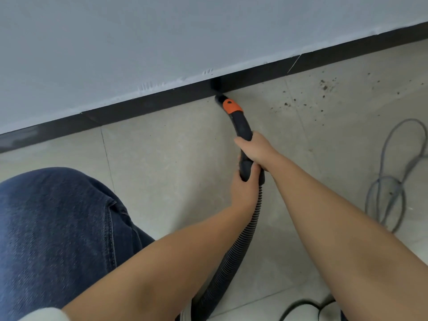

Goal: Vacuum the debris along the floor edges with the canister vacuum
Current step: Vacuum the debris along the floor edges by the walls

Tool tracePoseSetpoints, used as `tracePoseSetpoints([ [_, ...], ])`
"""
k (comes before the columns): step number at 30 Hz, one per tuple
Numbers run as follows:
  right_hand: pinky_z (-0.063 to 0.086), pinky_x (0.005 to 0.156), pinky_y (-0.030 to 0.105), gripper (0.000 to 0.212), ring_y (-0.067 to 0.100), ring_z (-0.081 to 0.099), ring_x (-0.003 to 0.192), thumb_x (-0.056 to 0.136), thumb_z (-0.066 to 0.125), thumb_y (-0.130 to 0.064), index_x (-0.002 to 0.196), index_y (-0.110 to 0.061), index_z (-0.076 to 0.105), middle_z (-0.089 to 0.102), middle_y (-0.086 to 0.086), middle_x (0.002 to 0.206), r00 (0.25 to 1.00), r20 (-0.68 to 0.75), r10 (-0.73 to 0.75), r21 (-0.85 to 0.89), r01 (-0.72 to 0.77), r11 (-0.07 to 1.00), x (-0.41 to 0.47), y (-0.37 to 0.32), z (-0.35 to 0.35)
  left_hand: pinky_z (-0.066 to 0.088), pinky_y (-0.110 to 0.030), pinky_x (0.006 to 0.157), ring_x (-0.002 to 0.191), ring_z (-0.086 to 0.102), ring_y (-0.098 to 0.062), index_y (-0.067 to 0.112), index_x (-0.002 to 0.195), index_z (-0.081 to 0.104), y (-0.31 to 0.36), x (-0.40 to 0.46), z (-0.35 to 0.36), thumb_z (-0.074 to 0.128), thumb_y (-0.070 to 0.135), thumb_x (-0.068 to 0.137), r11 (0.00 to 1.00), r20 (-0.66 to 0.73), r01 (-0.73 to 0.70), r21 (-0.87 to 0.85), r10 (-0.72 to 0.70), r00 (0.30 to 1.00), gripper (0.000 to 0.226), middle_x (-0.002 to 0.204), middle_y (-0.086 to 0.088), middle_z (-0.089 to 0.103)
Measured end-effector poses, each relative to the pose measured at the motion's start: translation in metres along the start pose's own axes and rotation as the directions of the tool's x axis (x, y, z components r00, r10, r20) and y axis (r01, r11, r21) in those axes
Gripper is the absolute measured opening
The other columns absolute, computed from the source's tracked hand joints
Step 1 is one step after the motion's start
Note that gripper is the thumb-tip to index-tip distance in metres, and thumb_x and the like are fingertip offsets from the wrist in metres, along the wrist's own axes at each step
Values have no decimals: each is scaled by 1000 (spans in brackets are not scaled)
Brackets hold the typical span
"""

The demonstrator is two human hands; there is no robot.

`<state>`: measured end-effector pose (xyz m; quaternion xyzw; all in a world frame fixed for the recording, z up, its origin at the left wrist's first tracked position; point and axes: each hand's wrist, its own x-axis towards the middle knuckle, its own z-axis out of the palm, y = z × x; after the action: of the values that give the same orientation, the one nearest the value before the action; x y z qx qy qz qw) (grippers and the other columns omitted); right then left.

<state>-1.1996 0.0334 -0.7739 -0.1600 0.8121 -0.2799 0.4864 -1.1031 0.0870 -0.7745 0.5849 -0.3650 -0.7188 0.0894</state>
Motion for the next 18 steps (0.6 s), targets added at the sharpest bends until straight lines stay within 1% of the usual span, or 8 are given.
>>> tracePoseSetpoints([
  [2,45,67,33,16,26,60,74,88,56,-25,96,-11,54,60,7,78,999,43,12,-18,-11,1000,-6,7,-8,47,-26,89,107,61,-10,20,132,51,-5,-8,8,54,48,93,1000,10,7,-12,-7,1000,48,122,4,64],
  [3,46,69,34,17,28,61,76,87,57,-26,96,-11,54,61,9,80,999,25,27,-12,-27,1000,-8,12,-15,48,-28,91,108,61,-9,21,131,51,-7,-11,12,54,49,93,1000,37,9,13,-9,999,47,122,5,64],
  [7,44,61,30,20,27,58,74,87,57,-25,97,-8,54,58,7,78,970,-200,136,117,-114,987,-19,49,-53,51,-34,91,100,64,-11,22,122,57,-18,-18,38,55,54,90,983,226,11,184,-53,973,45,111,3,68],
  [11,50,74,37,30,33,64,90,87,57,-25,110,-5,56,65,16,98,900,-350,262,262,-175,949,-26,82,-80,51,-31,81,83,61,-9,27,99,57,-21,-16,57,54,53,91,942,351,-20,335,-105,930,28,90,8,64],
  [13,50,74,37,29,33,64,90,88,57,-26,109,-7,55,65,17,100,902,-337,272,276,-181,944,-27,86,-84,48,-24,73,78,58,-3,26,98,56,-21,-14,60,53,51,92,938,363,-31,346,-103,926,26,86,11,61],
  [15,50,71,35,28,31,63,85,88,56,-27,109,-7,53,64,15,97,934,-264,241,257,-172,951,-28,81,-83,46,-17,66,78,56,0,24,107,56,-25,-14,62,54,48,93,953,342,-24,302,-85,936,27,88,13,60],
  [17,48,64,30,28,25,61,73,89,57,-24,109,-5,53,63,11,86,963,-191,189,220,-145,965,-27,74,-81,43,-10,61,81,57,2,22,115,54,-30,-16,63,54,43,95,971,301,-6,241,-69,951,29,92,14,60],
  [18,45,58,28,24,20,58,66,90,56,-22,106,-5,52,60,8,78,972,-168,165,200,-131,971,-27,72,-81,42,-8,61,84,58,0,22,118,53,-30,-17,64,54,43,95,974,280,-2,225,-63,958,31,97,13,61],
])
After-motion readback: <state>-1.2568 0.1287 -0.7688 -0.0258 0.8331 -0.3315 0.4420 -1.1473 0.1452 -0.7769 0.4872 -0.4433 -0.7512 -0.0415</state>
